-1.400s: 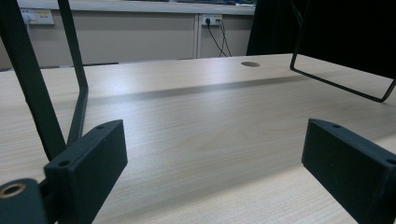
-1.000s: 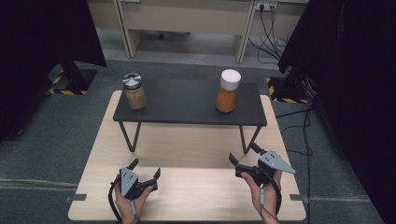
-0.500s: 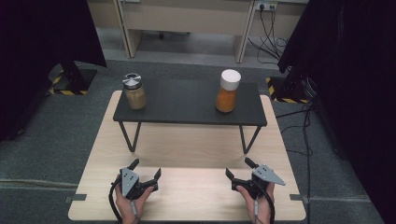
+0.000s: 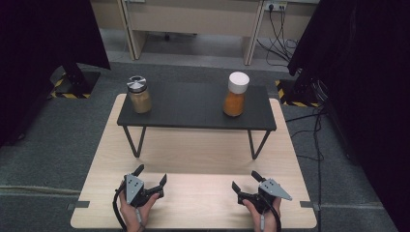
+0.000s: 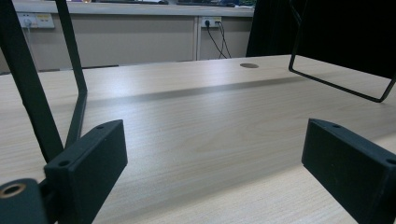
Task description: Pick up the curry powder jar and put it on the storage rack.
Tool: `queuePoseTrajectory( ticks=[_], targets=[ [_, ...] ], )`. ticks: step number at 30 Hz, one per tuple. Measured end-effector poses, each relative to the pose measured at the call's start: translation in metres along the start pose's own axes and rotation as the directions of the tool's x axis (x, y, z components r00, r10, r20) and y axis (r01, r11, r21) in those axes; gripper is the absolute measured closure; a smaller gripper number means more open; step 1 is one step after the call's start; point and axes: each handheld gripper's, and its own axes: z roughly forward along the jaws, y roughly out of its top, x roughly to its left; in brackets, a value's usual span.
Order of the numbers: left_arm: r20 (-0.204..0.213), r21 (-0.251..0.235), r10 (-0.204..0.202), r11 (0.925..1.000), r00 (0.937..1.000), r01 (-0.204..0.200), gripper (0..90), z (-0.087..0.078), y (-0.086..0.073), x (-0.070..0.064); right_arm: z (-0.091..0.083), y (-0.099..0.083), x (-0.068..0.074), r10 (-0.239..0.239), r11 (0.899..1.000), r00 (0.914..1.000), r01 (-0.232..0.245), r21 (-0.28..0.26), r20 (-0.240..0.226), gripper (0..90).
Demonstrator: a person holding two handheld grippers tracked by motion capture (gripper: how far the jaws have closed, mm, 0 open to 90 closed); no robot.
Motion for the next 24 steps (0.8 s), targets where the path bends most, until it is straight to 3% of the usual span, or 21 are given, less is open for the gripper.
queuePoseTrajectory(
  ticks=[24],
  targets=[
    [-0.005, -0.002, 0.001, 1.0, 1.0, -0.001, 6.0, -0.0002, -0.0005, -0.0012, -0.0003, 0.0007, 0.0036, -0.037, 0.999, 0.9993, 0.037, 0.007, 0.003, 5.9]
  ],
)
